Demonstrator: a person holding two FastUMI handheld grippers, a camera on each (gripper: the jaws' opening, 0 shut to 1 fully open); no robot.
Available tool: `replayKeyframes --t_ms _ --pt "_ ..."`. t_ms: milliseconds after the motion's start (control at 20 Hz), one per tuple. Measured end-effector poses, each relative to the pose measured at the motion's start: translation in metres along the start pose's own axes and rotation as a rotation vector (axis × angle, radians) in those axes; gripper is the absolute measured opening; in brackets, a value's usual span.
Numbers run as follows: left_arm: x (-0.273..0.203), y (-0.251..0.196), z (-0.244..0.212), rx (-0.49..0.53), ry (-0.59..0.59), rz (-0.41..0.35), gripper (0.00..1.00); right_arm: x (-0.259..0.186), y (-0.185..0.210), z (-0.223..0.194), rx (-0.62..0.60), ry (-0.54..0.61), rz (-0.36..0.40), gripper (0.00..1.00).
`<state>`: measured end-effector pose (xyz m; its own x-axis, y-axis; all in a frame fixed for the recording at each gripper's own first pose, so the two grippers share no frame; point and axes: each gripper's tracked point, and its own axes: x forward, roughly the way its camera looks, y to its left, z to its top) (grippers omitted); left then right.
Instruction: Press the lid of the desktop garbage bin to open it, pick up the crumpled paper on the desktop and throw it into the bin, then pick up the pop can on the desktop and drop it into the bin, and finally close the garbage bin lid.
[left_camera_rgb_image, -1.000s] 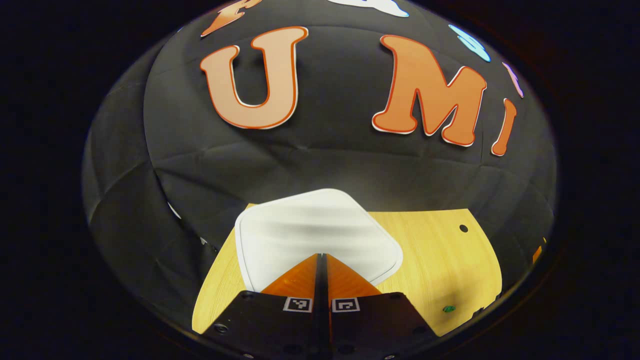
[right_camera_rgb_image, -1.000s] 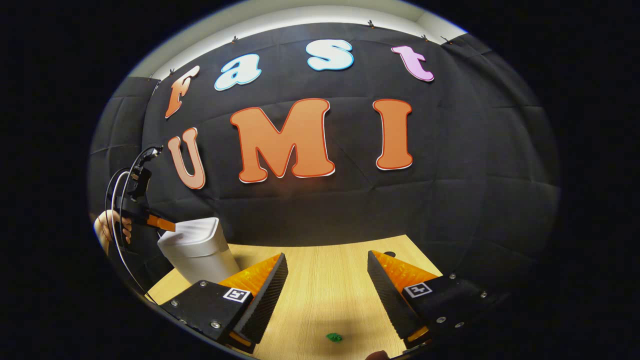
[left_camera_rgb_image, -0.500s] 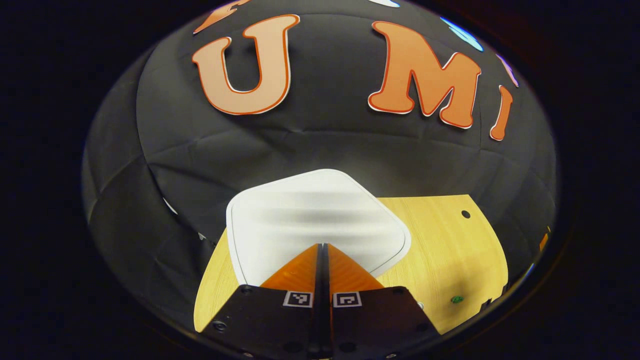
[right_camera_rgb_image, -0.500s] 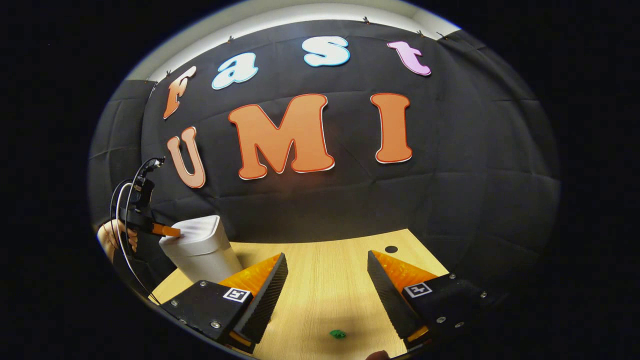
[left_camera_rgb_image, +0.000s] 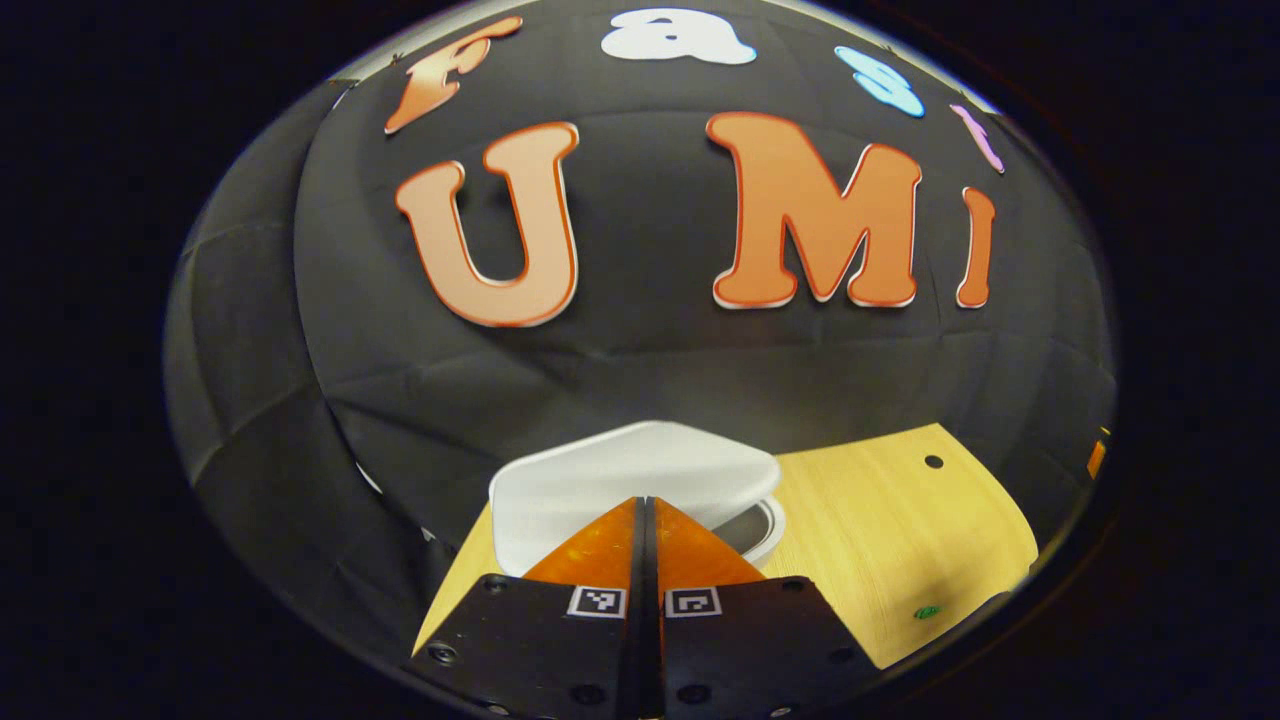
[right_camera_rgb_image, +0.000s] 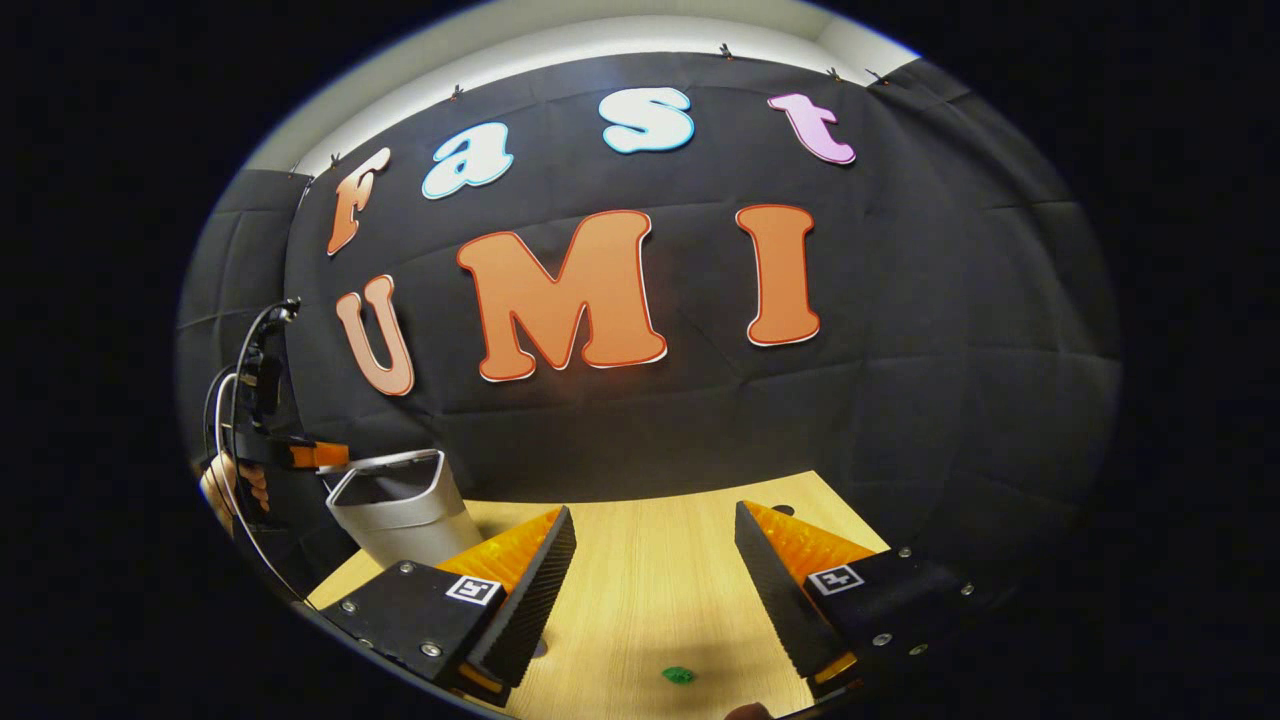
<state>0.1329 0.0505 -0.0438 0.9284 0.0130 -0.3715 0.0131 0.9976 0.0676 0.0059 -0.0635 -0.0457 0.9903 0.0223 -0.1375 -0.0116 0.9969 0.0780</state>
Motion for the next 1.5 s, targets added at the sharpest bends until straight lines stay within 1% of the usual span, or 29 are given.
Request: replayKeyframes --t_ms 50,250,400,500,600,700,850,900,1000,1050,1100,1150,1200,1300,1400,1450,1500 --pt "-0.011 -0.008 0.014 -0.001 -0.043 -0.015 0.00 0.001 0.003 0.001 -0.004 -0.002 0.005 0.95" --pt "-0.043 -0.026 0.040 -0.015 -0.110 -0.041 0.00 0.000 0.014 0.003 -0.011 -0.010 0.030 0.95" --pt "-0.071 -0.041 0.049 -0.077 -0.178 -0.051 0.00 0.000 0.015 0.004 -0.009 -0.016 0.034 0.95" --pt "-0.084 -0.048 0.047 -0.095 -0.216 -0.048 0.00 0.000 0.014 0.003 -0.004 -0.019 0.033 0.95" --pt "-0.096 -0.056 0.040 -0.105 -0.234 -0.044 0.00 0.000 0.013 0.002 -0.009 -0.022 0.028 0.95" --pt "-0.102 -0.063 0.038 -0.135 -0.236 -0.060 0.00 -0.001 0.014 0.002 -0.023 -0.028 0.032 0.95" --pt "-0.106 -0.062 0.032 -0.168 -0.230 -0.048 0.00 0.000 0.018 0.002 -0.020 -0.027 0.046 0.95" --pt "-0.107 -0.058 0.032 -0.163 -0.233 -0.034 0.00 -0.001 0.018 0.002 -0.019 -0.026 0.047 0.95" --pt "-0.108 -0.045 0.029 -0.128 -0.239 0.030 0.00 0.000 0.020 0.002 -0.022 -0.028 0.050 0.95" --pt "-0.109 -0.042 0.028 -0.108 -0.242 0.049 0.00 -0.001 0.022 0.001 -0.023 -0.025 0.059 0.95" --pt "-0.109 -0.042 0.028 -0.108 -0.249 0.051 0.00 -0.002 0.023 0.001 -0.025 -0.023 0.061 0.95" --pt "-0.110 -0.048 0.028 -0.118 -0.249 0.029 0.00 -0.001 0.023 0.001 -0.027 -0.024 0.060 0.95" --pt "-0.110 -0.052 0.027 -0.132 -0.247 0.008 0.02 -0.002 0.022 0.002 -0.028 -0.026 0.058 0.95" --pt "-0.111 -0.054 0.024 -0.146 -0.243 -0.008 0.17 -0.002 0.022 0.001 -0.025 -0.026 0.059 0.95" --pt "-0.111 -0.056 0.024 -0.139 -0.247 -0.016 0.43 -0.004 0.021 0.000 -0.034 -0.026 0.052 0.95" --pt "-0.112 -0.057 0.023 -0.137 -0.250 -0.017 0.66 -0.004 0.021 -0.001 -0.045 -0.026 0.046 0.95" --pt "-0.113 -0.057 0.024 -0.138 -0.255 -0.018 0.77 -0.005 0.019 -0.003 -0.055 -0.023 0.043 0.95"
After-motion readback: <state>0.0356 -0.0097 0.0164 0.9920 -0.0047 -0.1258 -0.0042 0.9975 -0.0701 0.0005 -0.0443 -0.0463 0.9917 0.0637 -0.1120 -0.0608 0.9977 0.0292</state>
